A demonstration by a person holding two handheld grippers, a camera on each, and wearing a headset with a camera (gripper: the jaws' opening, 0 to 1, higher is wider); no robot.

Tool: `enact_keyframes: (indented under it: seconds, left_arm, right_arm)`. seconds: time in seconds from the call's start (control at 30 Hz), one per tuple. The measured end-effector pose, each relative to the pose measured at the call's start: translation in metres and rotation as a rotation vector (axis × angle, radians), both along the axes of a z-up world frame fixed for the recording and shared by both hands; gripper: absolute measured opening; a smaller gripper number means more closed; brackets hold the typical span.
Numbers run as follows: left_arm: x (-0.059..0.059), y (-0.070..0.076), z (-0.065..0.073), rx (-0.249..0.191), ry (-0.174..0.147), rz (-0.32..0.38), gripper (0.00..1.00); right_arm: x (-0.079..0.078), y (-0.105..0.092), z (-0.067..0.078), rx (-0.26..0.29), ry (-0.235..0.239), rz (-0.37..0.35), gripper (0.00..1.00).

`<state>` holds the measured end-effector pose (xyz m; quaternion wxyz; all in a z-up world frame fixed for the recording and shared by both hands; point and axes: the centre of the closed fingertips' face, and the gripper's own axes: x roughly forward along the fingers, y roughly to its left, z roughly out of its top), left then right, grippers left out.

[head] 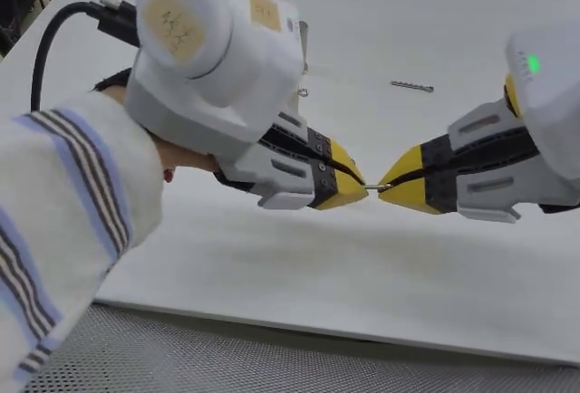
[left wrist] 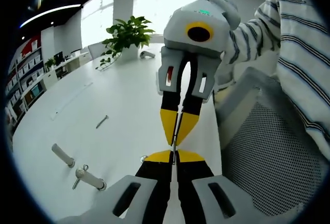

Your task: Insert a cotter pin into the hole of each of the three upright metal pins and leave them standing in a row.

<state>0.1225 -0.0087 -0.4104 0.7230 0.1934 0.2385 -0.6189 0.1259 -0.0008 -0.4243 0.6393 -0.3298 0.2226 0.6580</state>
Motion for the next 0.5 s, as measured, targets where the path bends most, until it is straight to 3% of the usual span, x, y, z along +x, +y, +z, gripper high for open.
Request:
enact_keyframes:
  seconds: [0.1,0.23,0.3,0.5]
  left_arm:
    - [0.006,0.002,-0.001,0.002,-0.028,0.008,0.00]
    - [0.022,0.010,-0.002,0.016,-0.068,0.068,0.17]
    - [0.031,0.015,-0.002,0.013,-0.080,0.102,0.19]
    - [0.039,0.022,-0.006,0.007,-0.068,0.121,0.16]
  right_arm:
    - [0.001,0.000,0.000,0.008,0.005,-0.012,0.00]
    - [0.005,-0.003,-0.001,0.011,0.009,-0.036,0.00]
    - [0.009,-0.005,-0.003,0.007,0.006,-0.053,0.00]
    - [0.015,-0.006,-0.005,0.034,0.022,-0.089,0.00]
